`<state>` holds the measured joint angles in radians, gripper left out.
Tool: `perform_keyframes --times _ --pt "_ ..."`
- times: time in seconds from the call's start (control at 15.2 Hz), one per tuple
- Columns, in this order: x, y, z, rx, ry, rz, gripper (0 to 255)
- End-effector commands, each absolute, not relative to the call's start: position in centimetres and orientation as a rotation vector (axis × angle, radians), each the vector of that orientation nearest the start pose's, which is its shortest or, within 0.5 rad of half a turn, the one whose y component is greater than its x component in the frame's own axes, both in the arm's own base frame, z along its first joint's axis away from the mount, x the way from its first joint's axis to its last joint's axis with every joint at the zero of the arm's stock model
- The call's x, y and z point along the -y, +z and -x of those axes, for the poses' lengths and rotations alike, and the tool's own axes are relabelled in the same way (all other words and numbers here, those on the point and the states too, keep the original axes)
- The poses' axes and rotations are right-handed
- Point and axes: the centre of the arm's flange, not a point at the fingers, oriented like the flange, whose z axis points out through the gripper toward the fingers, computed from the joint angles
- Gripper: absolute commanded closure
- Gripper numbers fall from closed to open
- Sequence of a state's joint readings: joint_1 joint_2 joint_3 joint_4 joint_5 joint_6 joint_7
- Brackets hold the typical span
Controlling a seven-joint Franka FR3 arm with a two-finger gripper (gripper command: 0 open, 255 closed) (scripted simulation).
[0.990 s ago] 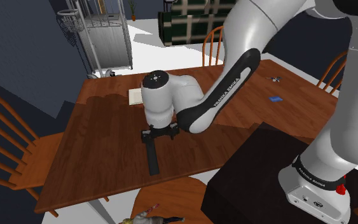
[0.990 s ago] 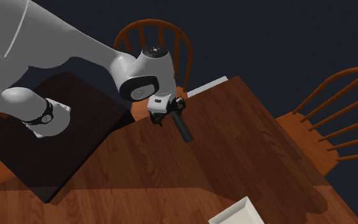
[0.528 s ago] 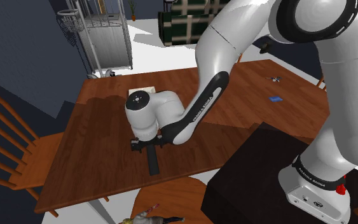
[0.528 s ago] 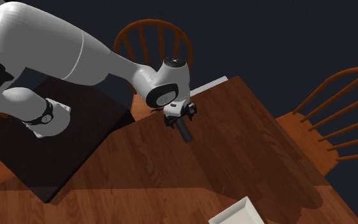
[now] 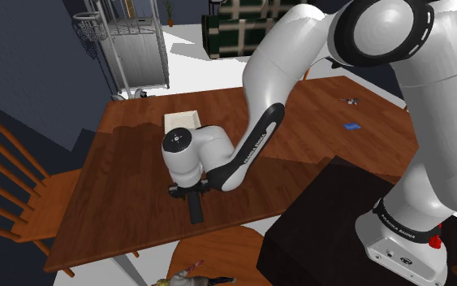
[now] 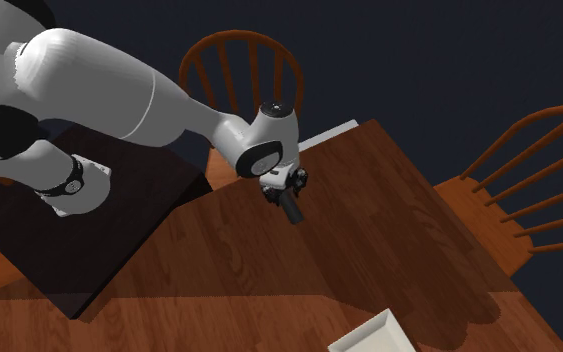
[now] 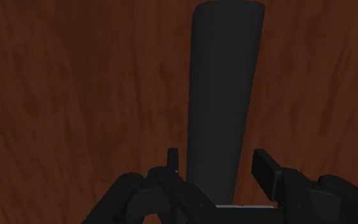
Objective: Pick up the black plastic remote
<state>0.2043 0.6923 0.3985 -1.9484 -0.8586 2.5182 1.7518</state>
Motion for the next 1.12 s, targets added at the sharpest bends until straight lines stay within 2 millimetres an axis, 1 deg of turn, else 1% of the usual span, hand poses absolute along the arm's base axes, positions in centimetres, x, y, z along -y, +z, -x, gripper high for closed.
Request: perform_keyframes --times 0.0,0.13,0.46,1.06 --pt "-34.6 13.7 -49.5 -0.819 -0.339 3.107 255" --pt "-34.6 13.7 -49.3 -0.819 -0.339 3.107 255" --pt "-34.7 13.4 -49.6 -0.819 -0.339 3.107 255" --pt "-34.6 17.9 -49.5 -0.819 -0.338 3.107 255"
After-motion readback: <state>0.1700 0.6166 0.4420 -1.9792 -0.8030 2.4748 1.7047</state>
